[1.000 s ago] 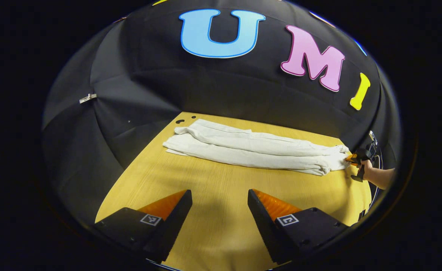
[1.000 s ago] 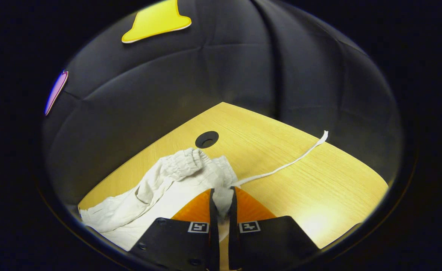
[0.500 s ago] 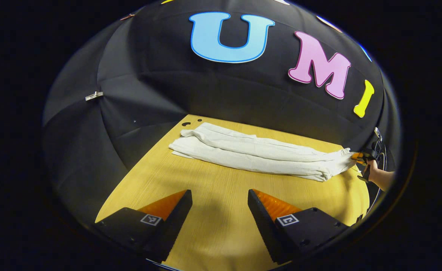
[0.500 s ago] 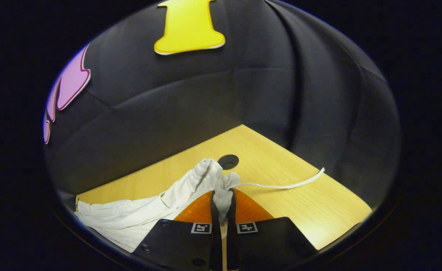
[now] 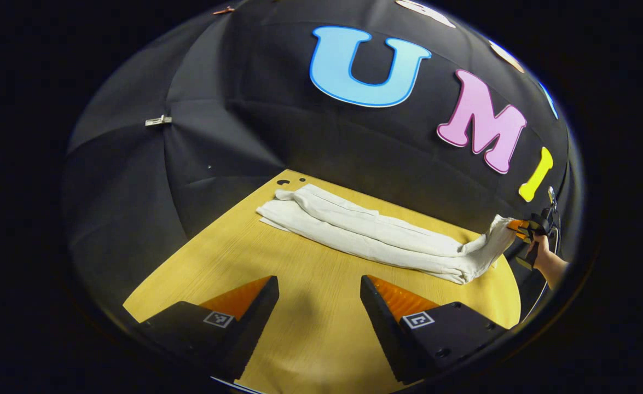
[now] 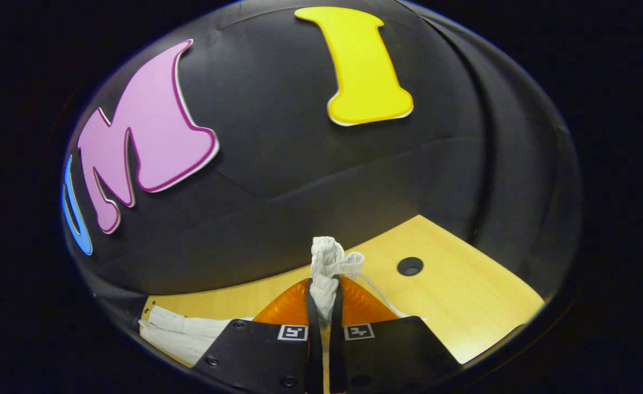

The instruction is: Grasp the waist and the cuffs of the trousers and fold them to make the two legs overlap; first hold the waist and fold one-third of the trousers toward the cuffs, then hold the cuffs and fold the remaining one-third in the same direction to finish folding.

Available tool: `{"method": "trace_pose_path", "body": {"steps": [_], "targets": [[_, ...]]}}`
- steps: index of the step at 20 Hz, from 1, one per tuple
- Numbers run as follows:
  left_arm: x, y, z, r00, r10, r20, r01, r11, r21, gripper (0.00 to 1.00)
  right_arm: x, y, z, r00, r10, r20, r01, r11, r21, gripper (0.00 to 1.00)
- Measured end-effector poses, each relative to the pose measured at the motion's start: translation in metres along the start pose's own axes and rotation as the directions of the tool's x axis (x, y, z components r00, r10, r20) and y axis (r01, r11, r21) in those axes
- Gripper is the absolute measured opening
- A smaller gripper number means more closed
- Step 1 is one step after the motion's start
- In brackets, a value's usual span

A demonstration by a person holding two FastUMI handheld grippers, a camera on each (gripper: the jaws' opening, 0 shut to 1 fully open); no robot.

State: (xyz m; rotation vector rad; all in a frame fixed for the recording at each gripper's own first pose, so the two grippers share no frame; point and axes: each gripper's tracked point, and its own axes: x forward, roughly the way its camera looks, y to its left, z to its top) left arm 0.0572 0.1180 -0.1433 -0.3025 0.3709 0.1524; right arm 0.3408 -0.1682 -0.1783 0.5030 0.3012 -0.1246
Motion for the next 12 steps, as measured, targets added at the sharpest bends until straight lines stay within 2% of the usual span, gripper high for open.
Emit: {"method": "trace_pose_path", "body": {"steps": [1, 4, 5, 6, 9, 12], "targets": [[-0.001, 0.005, -0.003, 1.0, 0.005, -0.003, -0.005, 1.0, -0.022, 0.96, -0.001, 0.014, 0.001, 1.0, 0.027, 0.007, -0.027, 0.999, 0.025, 0.09], [-0.01, 0.019, -0.012, 1.0, 0.028, -0.013, -0.028, 0.998, -0.055, 0.96, 0.008, 0.021, -0.015, 0.994, 0.106, 0.007, -0.106, 0.992, 0.072, 0.09], [-0.012, 0.025, -0.016, 0.999, 0.037, -0.017, -0.038, 0.998, -0.057, 0.92, 0.006, 0.02, -0.011, 0.991, 0.132, -0.001, -0.131, 0.988, 0.083, 0.09], [-0.014, 0.03, -0.019, 0.999, 0.045, -0.022, -0.046, 0.997, -0.06, 0.96, 0.008, 0.022, -0.014, 0.987, 0.162, -0.009, -0.161, 0.982, 0.095, 0.09], [-0.019, 0.041, -0.027, 0.997, 0.063, -0.036, -0.066, 0.994, -0.083, 0.96, 0.01, 0.021, -0.018, 0.967, 0.253, -0.033, -0.247, 0.96, 0.131, 0.09], [-0.019, 0.049, -0.034, 0.996, 0.072, -0.048, -0.077, 0.992, -0.099, 0.96, 0.012, 0.021, -0.023, 0.951, 0.298, -0.087, -0.281, 0.945, 0.168, 0.09]]}}
